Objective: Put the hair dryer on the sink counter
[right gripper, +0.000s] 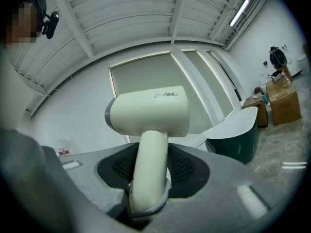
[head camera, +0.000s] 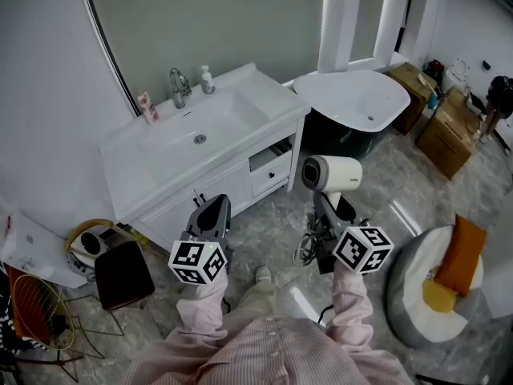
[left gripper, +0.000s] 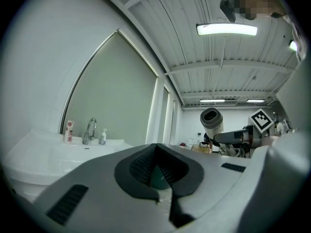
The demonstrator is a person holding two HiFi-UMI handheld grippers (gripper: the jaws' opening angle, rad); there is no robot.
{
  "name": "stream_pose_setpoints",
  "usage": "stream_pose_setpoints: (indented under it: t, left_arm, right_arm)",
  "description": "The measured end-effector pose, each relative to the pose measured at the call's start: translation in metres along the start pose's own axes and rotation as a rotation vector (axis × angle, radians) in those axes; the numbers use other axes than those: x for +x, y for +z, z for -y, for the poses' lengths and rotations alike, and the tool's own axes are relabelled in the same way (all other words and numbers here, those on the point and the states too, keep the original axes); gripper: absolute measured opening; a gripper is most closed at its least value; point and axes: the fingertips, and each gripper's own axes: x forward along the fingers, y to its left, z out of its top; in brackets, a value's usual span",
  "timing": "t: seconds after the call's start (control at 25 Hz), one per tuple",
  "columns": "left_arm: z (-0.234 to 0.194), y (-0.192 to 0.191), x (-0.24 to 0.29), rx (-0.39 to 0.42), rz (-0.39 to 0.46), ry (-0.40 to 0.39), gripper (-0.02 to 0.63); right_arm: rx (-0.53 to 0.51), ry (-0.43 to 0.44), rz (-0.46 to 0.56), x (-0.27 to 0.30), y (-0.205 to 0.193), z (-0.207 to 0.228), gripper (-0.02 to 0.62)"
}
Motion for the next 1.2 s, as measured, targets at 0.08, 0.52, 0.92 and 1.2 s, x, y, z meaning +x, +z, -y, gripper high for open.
stream_pose_setpoints:
  t: [0.08,0.52,0.92,1.2]
  left_arm:
    - [-0.013,0.0,0.023,-0.01,-0.009,-0.001,-0.003]
    - [-0.081,0.013,0.137,-0.032,-0.018,-0.01,-0.003]
    - [-0.122,0.018,0.202,-0.035,-0.024,-0.013,-0.002]
    - [-0.137,0.011,0.237,-0.038,-0.049,-0.031,-0.003]
  right_arm:
    - [0.006,-0.003,-0.008,0.023,0.004,0.009,0.164]
    - [0.015,-0.009,-0.029,0.144,0.031,0.052,0.164]
    - [0.044,-0.008,-0.031,0.218,0.04,0.081,0.164]
    - [0.059,-0.023,-0.03,0.254,0.044,0.101,0.164]
